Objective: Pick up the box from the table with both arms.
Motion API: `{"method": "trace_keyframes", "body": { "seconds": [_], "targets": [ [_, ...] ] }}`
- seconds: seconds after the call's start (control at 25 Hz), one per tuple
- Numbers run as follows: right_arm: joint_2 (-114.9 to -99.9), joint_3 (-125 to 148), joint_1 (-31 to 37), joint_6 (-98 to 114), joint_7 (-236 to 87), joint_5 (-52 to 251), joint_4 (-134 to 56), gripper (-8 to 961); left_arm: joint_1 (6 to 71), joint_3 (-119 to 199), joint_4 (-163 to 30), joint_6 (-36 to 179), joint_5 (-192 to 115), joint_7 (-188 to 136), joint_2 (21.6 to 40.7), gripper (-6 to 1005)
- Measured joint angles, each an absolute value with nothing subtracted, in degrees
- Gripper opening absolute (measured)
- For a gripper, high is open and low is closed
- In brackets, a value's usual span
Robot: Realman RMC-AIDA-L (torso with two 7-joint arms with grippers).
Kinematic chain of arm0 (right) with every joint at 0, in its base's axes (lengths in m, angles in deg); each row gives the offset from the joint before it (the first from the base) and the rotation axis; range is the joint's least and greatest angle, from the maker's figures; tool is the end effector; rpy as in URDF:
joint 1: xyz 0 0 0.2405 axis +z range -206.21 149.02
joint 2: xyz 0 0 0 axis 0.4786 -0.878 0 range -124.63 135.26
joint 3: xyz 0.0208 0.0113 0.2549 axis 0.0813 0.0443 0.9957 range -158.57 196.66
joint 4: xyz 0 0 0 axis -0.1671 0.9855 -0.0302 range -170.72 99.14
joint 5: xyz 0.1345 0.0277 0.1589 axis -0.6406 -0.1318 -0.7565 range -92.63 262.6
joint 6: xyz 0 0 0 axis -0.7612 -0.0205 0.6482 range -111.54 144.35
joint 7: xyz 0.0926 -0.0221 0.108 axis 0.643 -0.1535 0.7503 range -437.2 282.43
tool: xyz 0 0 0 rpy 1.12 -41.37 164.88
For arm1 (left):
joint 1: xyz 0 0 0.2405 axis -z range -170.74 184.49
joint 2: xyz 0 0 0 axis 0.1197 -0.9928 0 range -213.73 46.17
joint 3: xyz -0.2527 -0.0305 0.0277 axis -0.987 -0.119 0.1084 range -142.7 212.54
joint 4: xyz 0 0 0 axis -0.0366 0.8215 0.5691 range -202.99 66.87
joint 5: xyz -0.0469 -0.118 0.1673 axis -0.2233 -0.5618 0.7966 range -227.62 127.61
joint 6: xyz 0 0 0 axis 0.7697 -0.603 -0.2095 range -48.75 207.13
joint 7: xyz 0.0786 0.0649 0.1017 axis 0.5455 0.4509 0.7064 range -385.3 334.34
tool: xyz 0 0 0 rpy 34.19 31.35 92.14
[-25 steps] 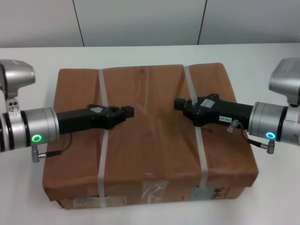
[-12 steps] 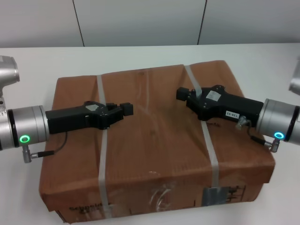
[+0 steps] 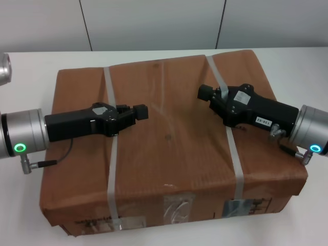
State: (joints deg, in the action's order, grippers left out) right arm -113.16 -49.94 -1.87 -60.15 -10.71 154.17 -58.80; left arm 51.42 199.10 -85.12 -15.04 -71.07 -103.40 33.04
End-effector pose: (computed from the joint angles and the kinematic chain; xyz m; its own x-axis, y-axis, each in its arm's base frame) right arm 0.2509 0.3262 -0.0420 0.5964 -0.3031 -0.7432 -0.5796 -0.8032 -0.1375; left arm -0.2439 0.3364 -0.0260 0.5832 0.5398 0.6070 0.6086 -0.7853 0.1136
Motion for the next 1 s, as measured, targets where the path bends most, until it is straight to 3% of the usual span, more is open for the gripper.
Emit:
{"method": "trace_keyframes", "body": {
  "seconds": [1.0],
  "targets": [
    [-112.99, -49.9, -2.7, -62.1, -10.3, 152.7, -58.9, 6, 52.1, 199.1, -85.8, -16.8, -72.0, -103.4, 32.84, 68]
  ]
}}
